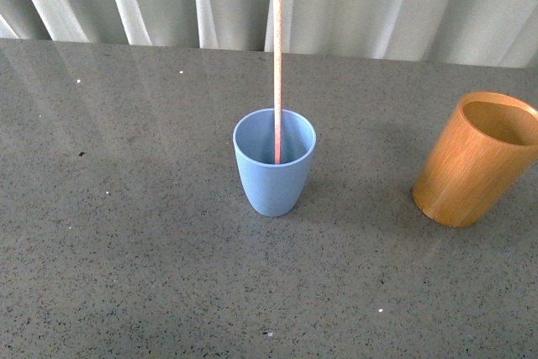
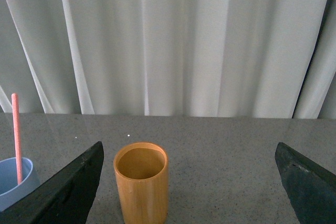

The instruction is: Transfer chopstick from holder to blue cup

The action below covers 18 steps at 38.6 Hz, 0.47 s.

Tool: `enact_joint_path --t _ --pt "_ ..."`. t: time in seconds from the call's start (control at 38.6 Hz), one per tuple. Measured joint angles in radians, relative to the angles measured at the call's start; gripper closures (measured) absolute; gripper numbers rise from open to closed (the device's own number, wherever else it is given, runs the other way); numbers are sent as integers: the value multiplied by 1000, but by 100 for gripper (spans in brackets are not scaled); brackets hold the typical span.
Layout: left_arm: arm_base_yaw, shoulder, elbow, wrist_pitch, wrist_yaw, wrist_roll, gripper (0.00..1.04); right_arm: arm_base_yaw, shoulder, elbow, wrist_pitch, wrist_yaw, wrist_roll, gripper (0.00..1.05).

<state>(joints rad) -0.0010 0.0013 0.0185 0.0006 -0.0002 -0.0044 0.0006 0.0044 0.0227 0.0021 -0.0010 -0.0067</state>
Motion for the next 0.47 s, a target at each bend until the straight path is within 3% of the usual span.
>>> enact_joint_path --t 0.47 --pt "0 0 0 0 0 0 7 0 0 0 0 0 0 10"
